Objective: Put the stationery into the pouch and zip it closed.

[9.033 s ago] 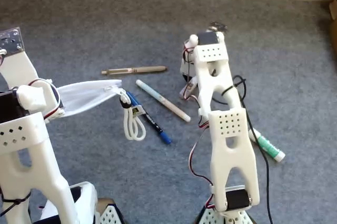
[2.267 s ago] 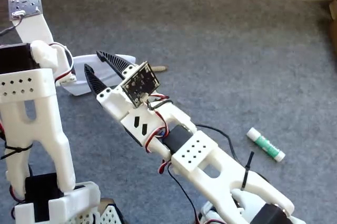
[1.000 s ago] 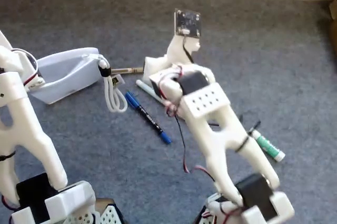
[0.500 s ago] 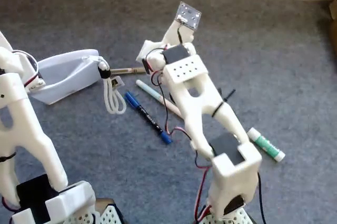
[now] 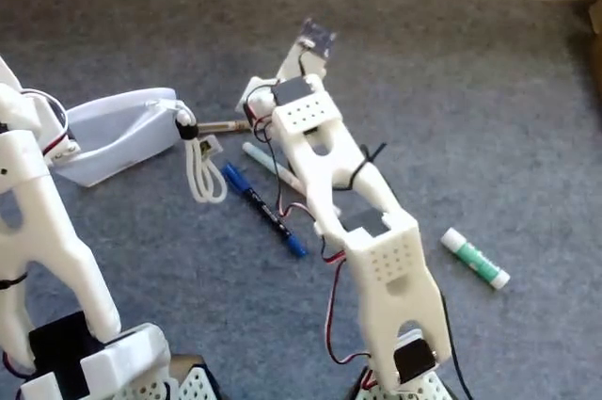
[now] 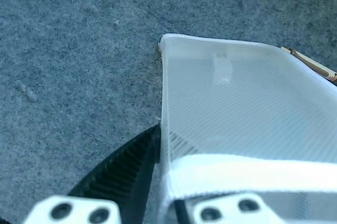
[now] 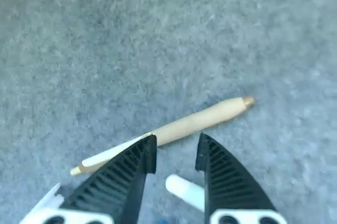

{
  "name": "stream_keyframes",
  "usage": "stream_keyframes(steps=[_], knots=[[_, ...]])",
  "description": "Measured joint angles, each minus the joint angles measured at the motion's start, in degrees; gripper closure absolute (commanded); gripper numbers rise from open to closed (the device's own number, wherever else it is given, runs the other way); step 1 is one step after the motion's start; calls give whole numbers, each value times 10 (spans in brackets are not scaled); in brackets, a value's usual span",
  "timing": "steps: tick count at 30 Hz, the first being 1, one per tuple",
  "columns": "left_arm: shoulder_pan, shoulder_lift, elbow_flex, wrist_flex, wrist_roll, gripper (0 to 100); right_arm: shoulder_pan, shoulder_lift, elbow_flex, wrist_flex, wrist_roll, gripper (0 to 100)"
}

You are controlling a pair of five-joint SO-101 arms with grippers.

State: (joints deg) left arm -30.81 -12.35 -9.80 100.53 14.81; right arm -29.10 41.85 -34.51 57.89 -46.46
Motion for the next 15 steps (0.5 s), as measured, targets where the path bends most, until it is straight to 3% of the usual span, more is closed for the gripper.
stream_keyframes(steps=[15], knots=[[-4,0,2,0,0,993,4,84,-62,-1,0,875]])
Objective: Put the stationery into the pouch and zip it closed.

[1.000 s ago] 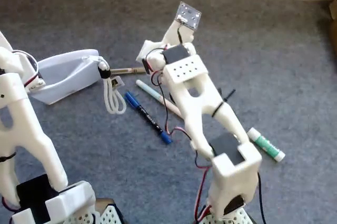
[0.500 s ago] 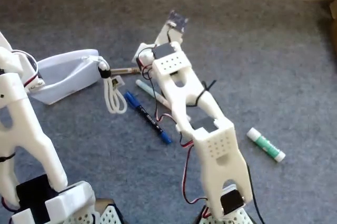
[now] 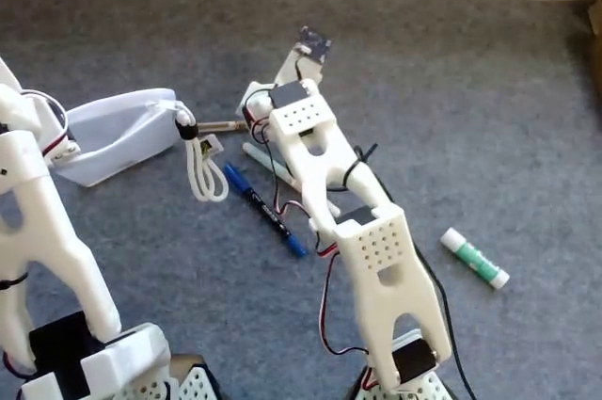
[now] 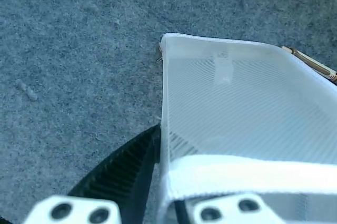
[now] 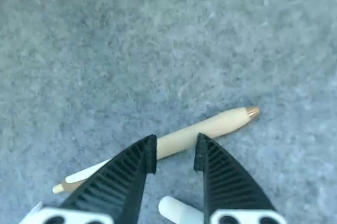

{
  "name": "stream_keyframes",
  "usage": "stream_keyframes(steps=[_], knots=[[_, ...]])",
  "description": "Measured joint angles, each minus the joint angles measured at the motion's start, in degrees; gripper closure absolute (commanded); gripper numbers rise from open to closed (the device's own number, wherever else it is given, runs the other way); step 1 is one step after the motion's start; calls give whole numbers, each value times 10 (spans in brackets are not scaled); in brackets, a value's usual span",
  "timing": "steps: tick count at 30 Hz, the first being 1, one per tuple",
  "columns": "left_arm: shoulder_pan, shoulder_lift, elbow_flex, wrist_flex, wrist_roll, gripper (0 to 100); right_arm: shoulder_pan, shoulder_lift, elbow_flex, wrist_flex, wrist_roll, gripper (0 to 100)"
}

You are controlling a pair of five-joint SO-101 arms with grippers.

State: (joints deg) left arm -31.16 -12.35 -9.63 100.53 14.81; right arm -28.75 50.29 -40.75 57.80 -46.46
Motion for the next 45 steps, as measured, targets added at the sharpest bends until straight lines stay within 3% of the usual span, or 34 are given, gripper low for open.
stream_keyframes(steps=[15,23,27,37,45], knots=[[-1,0,0,0,0,993,9,15,-39,130,0,875],[-1,0,0,0,0,993,15,37,-229,290,0,875],[-1,0,0,0,0,993,16,37,-318,294,0,875],[-1,0,0,0,0,993,17,176,-340,216,0,878],[-1,0,0,0,0,993,13,185,-401,396,0,878]])
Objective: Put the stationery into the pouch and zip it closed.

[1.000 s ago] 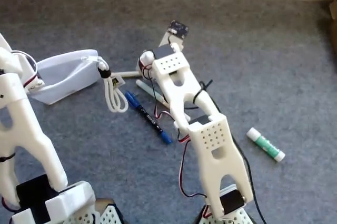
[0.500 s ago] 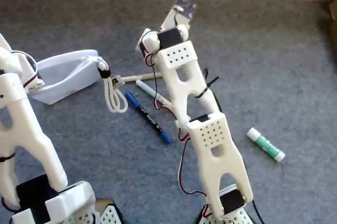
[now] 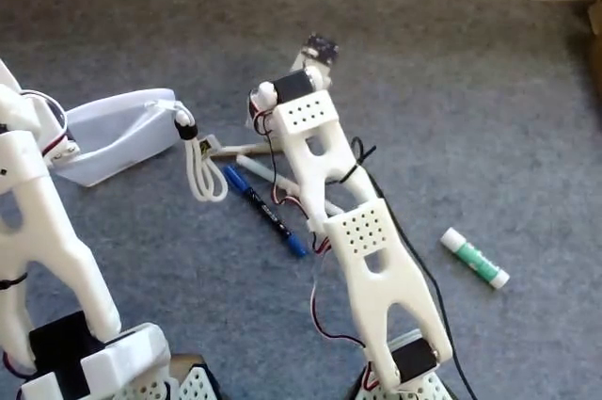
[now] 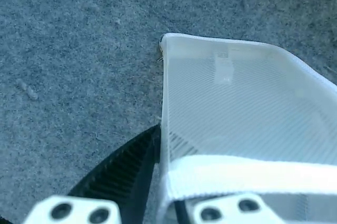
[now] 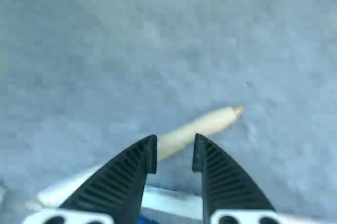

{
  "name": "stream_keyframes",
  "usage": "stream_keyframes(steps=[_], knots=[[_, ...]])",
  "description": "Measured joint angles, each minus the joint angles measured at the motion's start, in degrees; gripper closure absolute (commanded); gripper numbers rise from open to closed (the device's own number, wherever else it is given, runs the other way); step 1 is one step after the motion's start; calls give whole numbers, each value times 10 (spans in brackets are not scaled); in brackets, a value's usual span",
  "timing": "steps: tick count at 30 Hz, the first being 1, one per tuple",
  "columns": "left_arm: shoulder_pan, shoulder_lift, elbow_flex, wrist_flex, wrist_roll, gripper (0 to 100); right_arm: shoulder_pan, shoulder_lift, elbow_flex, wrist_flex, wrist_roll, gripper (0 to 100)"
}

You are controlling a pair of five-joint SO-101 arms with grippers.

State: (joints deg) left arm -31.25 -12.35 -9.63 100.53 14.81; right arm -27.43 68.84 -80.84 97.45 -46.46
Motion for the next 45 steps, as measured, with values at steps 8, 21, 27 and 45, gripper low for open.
stream_keyframes(steps=[8,21,27,45], knots=[[0,0,1,0,0,993,2,6,-39,25,88,878],[0,-2,11,0,0,993,10,6,-40,25,-25,875],[0,-2,11,0,0,993,26,36,-43,25,-52,875],[0,-2,11,0,0,992,47,83,-69,-11,-114,878]])
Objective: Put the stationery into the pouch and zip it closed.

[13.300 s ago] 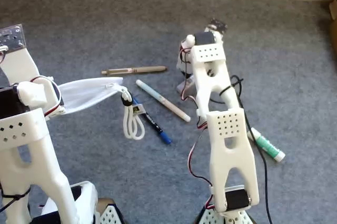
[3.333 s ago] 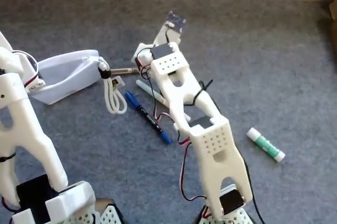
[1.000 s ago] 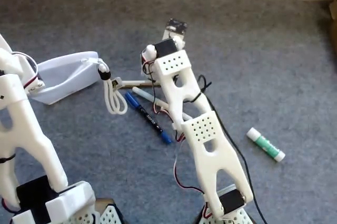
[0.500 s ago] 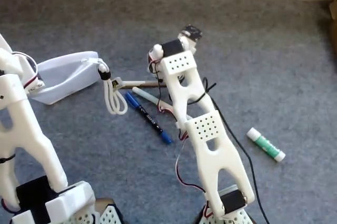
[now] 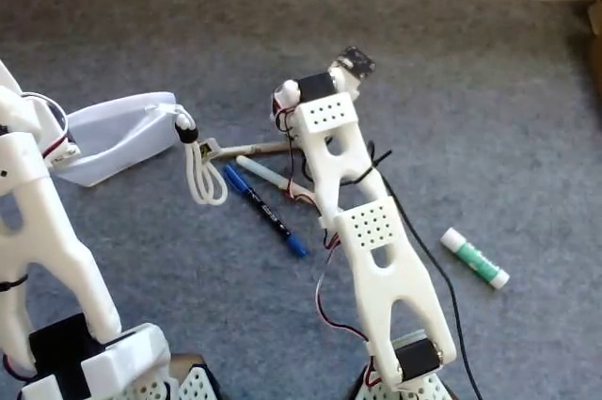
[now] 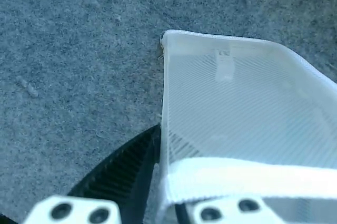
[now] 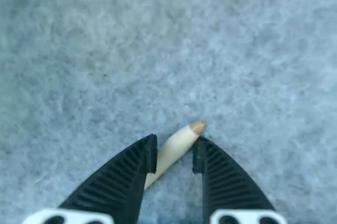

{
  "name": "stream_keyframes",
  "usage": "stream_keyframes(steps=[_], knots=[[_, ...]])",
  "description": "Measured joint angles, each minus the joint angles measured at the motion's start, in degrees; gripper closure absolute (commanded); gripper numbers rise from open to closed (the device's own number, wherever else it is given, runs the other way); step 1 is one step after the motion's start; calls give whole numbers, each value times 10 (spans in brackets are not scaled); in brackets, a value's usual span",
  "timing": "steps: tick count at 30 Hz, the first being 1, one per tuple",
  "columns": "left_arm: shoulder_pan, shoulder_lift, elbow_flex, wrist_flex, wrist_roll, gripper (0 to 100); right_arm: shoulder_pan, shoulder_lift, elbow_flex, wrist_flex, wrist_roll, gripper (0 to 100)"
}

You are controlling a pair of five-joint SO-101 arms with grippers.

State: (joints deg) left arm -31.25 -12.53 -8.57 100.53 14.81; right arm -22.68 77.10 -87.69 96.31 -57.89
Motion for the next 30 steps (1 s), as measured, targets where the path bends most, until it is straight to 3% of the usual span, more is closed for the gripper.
stream_keyframes(steps=[4,8,21,30], knots=[[0,0,0,0,0,992,1,0,0,7,0,896],[0,0,0,0,0,992,2,4,0,16,0,995],[0,0,0,0,0,992,6,13,-65,33,28,993],[0,0,0,0,0,992,9,-76,-64,32,114,993]])
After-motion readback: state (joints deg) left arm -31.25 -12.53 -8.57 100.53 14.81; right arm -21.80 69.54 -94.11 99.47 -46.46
